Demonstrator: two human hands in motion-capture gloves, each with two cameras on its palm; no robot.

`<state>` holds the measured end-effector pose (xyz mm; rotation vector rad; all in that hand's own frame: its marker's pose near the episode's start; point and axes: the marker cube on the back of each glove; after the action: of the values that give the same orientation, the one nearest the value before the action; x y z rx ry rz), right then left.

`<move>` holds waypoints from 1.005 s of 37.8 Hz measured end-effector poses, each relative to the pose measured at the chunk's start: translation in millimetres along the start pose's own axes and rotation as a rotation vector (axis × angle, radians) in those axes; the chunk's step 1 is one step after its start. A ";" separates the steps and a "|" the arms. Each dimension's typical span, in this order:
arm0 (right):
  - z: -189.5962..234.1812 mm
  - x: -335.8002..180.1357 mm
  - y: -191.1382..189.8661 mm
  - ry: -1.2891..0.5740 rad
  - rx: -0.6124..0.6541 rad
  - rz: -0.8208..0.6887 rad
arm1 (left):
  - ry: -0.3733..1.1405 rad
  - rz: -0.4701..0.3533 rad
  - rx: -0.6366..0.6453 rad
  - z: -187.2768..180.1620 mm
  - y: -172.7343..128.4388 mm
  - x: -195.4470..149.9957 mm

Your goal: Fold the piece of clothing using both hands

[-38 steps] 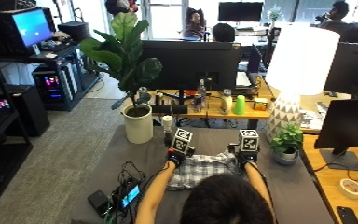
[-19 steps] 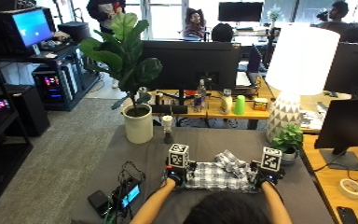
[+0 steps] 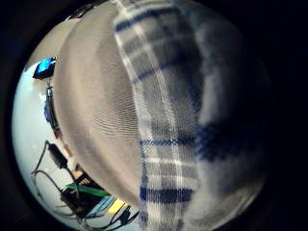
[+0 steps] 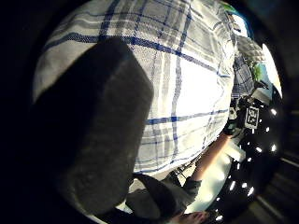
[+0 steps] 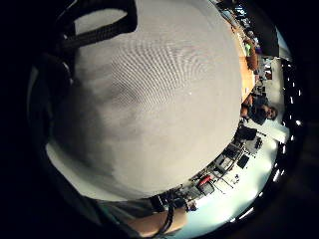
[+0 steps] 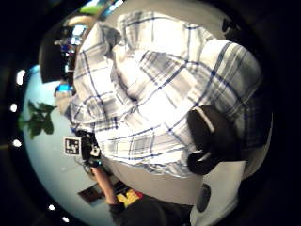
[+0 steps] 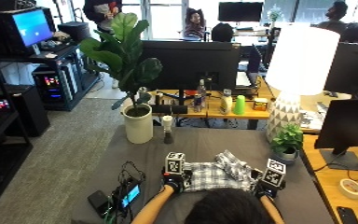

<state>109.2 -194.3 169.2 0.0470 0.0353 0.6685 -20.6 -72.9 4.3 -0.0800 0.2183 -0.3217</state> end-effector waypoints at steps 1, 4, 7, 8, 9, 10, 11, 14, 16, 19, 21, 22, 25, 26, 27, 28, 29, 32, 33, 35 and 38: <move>-0.4 -3.6 0.1 0.016 0.003 0.008 | -0.007 -0.006 -0.008 -1.9 0.8 -0.1; -2.5 -13.9 -2.2 0.056 -0.005 0.033 | -0.013 -0.033 -0.027 -9.9 3.1 -2.9; -8.4 -19.5 -7.2 0.042 -0.033 0.039 | 0.024 -0.026 -0.040 -20.0 6.7 -7.5; -13.6 -20.8 -5.0 0.028 -0.048 0.036 | 0.042 -0.019 -0.037 -24.5 8.0 -9.8; -22.2 -22.4 2.7 0.006 -0.070 0.031 | 0.059 -0.017 -0.028 -29.6 9.3 -12.7; -34.1 -24.8 16.3 -0.023 -0.102 0.023 | 0.077 -0.019 -0.013 -35.4 10.6 -16.3; -47.9 -27.8 32.9 -0.057 -0.140 0.012 | 0.095 -0.024 0.008 -41.8 11.8 -20.4; -78.0 -35.3 55.0 -0.145 -0.213 0.008 | 0.157 -0.014 0.100 -64.2 15.2 -31.9; -81.0 -38.2 29.3 -0.164 -0.181 0.030 | 0.202 0.001 0.159 -79.8 19.7 -38.6; -82.2 -51.1 -15.7 -0.171 -0.087 0.011 | 0.246 0.013 0.251 -101.0 26.9 -47.8; -98.5 -73.8 -13.5 -0.179 -0.027 -0.038 | 0.266 0.023 0.323 -115.3 33.6 -53.4; -111.8 -92.1 -2.7 -0.184 0.009 -0.077 | 0.275 0.026 0.373 -124.2 38.2 -56.8; -150.1 -165.1 53.2 -0.195 0.105 -0.240 | 0.309 0.020 0.524 -149.5 53.9 -67.1; -154.9 -190.4 73.5 -0.199 0.113 -0.299 | 0.330 0.021 0.546 -154.3 57.0 -70.2; -155.0 -214.9 92.3 -0.206 0.106 -0.357 | 0.359 0.028 0.554 -157.3 56.8 -73.5; -151.6 -238.7 109.7 -0.214 0.088 -0.414 | 0.397 0.041 0.557 -159.2 53.4 -77.4; -146.5 -262.1 126.2 -0.223 0.064 -0.470 | 0.439 0.057 0.566 -161.1 48.9 -81.5; -128.1 -329.4 171.7 -0.245 0.000 -0.624 | 0.516 0.073 0.685 -171.1 50.0 -92.2; -121.5 -349.1 183.8 -0.245 -0.004 -0.660 | 0.514 0.062 0.743 -174.7 55.0 -95.0; -104.2 -380.1 198.4 -0.230 0.017 -0.687 | 0.486 0.034 0.841 -180.0 65.7 -99.8; -61.1 -409.6 209.6 -0.240 -0.006 -0.665 | 0.455 0.013 0.894 -181.7 76.0 -106.0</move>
<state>-344.7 -282.2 126.9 0.1033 -0.1763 -0.0044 -136.5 25.2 -159.9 0.8854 0.5060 -0.3978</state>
